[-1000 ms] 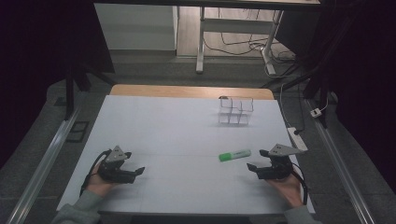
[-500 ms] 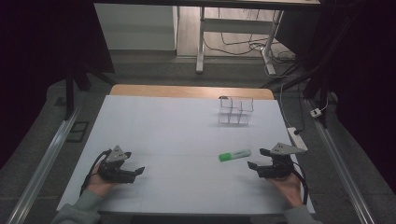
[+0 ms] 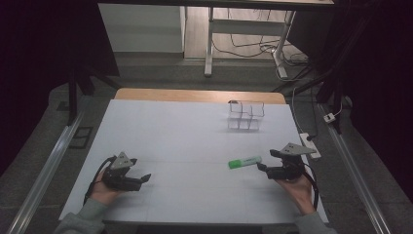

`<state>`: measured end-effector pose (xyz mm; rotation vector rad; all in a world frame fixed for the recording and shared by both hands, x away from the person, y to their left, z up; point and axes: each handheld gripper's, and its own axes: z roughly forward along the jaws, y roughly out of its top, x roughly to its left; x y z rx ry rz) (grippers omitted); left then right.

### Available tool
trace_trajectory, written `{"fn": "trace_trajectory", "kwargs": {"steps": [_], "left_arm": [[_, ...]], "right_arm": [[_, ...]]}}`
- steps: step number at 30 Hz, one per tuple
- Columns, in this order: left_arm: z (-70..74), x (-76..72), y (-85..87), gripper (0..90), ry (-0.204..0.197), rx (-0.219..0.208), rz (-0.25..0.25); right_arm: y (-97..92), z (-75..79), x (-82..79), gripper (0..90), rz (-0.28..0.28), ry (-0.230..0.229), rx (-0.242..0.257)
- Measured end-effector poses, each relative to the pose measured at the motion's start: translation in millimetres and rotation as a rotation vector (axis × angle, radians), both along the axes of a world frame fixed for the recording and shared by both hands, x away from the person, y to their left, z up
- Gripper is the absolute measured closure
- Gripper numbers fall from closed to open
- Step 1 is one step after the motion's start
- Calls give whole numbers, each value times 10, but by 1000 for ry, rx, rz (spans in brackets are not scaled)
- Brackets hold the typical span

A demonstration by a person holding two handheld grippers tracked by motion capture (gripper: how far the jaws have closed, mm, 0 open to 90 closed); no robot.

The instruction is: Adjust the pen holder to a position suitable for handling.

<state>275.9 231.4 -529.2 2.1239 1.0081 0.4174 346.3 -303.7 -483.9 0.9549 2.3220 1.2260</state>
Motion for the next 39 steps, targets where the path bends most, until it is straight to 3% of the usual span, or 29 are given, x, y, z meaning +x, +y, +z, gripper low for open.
{"fn": "trace_trajectory", "kwargs": {"steps": [16, 25, 39], "left_arm": [[0, -29, 15, 180, -5, 3, 1], [-5, -28, 14, 180, -5, 6, 2], [-15, -17, 14, 180, -1, 11, -2]], "right_arm": [[65, 59, 494, 248, -91, 35, -4], [52, 46, 652, 256, -127, 33, -27], [-2, -14, 928, 296, -183, 72, -49]]}}
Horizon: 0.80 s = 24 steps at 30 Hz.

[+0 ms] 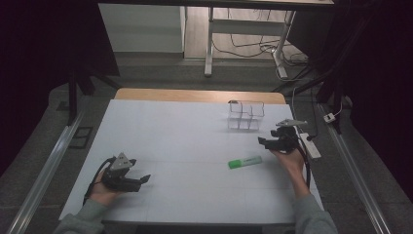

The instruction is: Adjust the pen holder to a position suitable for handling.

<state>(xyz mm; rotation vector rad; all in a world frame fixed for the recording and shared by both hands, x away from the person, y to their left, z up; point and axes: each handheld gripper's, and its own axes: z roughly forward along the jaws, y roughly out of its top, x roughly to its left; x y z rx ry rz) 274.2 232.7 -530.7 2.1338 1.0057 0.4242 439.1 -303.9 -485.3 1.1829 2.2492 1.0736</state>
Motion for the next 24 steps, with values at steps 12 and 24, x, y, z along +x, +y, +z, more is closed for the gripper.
{"fn": "trace_trajectory", "kwargs": {"steps": [12, 24], "left_arm": [[1, -3, 0, 181, -2, 4, -4], [-3, -1, 3, 182, -3, 8, -4]], "right_arm": [[-37, 7, 239, 374, -37, 1, 5], [-101, -13, 392, 588, -91, 7, 8]]}}
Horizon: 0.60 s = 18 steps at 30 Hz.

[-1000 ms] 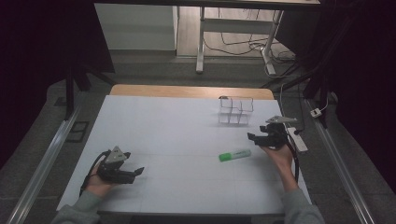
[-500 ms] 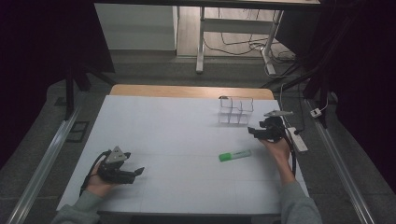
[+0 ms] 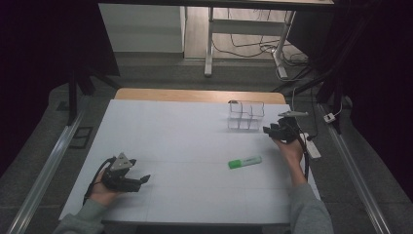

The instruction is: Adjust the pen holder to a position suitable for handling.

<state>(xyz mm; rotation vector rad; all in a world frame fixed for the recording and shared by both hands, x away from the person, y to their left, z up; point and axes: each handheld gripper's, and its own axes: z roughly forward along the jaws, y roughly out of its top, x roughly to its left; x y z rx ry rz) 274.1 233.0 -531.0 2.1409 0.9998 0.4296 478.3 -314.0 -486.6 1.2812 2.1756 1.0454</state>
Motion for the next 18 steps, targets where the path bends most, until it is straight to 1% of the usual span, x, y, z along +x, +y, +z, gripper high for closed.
{"fn": "trace_trajectory", "kwargs": {"steps": [1, 2, 3, 4, 5, 6, 8, 11, 13, 14, 15, 16, 18], "left_arm": [[-2, 7, 5, 182, 1, -2, 5], [-2, 7, 5, 183, 1, -2, 5], [-2, 9, 8, 183, 0, -2, 6], [-2, 9, 8, 183, 0, -2, 6], [-3, 9, 6, 183, 0, -1, 6], [-3, 8, 3, 183, 1, 1, 4], [-4, 6, -2, 183, 2, 4, 1], [-4, 5, -1, 183, 1, 4, 2], [-6, 12, 5, 183, 2, 3, 1], [-8, 18, 7, 183, 2, 3, 2], [-7, 25, 18, 184, 0, -2, 4], [-7, 25, 18, 185, 0, -2, 4], [-10, 29, 24, 185, 2, -2, 4]], "right_arm": [[-6, -6, 27, 629, -8, -1, 8], [-7, -9, 35, 650, -9, -4, 5], [-7, -9, 35, 650, -9, -4, 5], [-11, -16, 54, 698, -13, -7, -11], [-14, -20, 64, 726, -12, -4, -14], [-14, -20, 64, 726, -12, -4, -14], [-14, -24, 85, 808, -3, 2, -15], [-9, -12, 97, 889, 5, -3, -13], [-9, -5, 102, 889, 10, -4, -14], [-7, 1, 111, 890, 16, -2, -8], [-2, 10, 142, 890, 19, -4, 11], [3, 17, 166, 890, 16, -4, 19], [7, 23, 188, 890, 15, -5, 21]]}}
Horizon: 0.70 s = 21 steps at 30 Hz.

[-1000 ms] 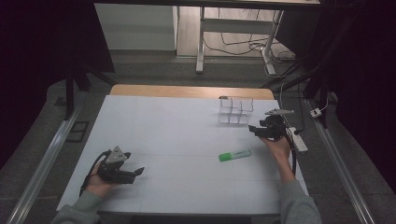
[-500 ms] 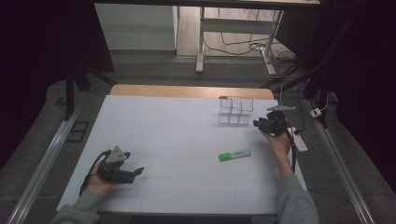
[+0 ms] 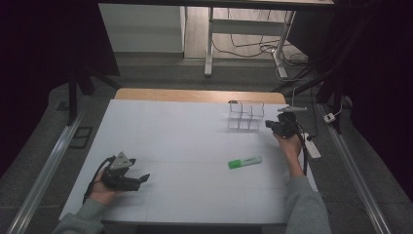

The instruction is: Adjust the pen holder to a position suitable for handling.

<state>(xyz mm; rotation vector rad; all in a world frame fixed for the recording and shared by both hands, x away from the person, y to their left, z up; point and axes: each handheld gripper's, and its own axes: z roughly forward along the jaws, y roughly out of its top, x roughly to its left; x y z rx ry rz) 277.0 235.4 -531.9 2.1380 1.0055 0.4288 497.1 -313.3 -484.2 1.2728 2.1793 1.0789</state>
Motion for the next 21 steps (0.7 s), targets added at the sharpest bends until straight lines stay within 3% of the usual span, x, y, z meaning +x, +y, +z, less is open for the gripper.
{"fn": "trace_trajectory", "kwargs": {"steps": [7, 11, 15, 21], "left_arm": [[-7, -3, 15, 185, 1, -5, -6], [-8, -4, 15, 185, 1, -4, -7], [-7, -5, 15, 185, 0, -3, -5], [-12, 2, 17, 186, 3, 0, -1]], "right_arm": [[55, 92, 239, 890, -15, 6, 16], [72, 99, 288, 890, -16, 6, 16], [50, 66, 340, 890, -6, 12, 55], [41, 17, 366, 890, -4, 13, 71]]}}
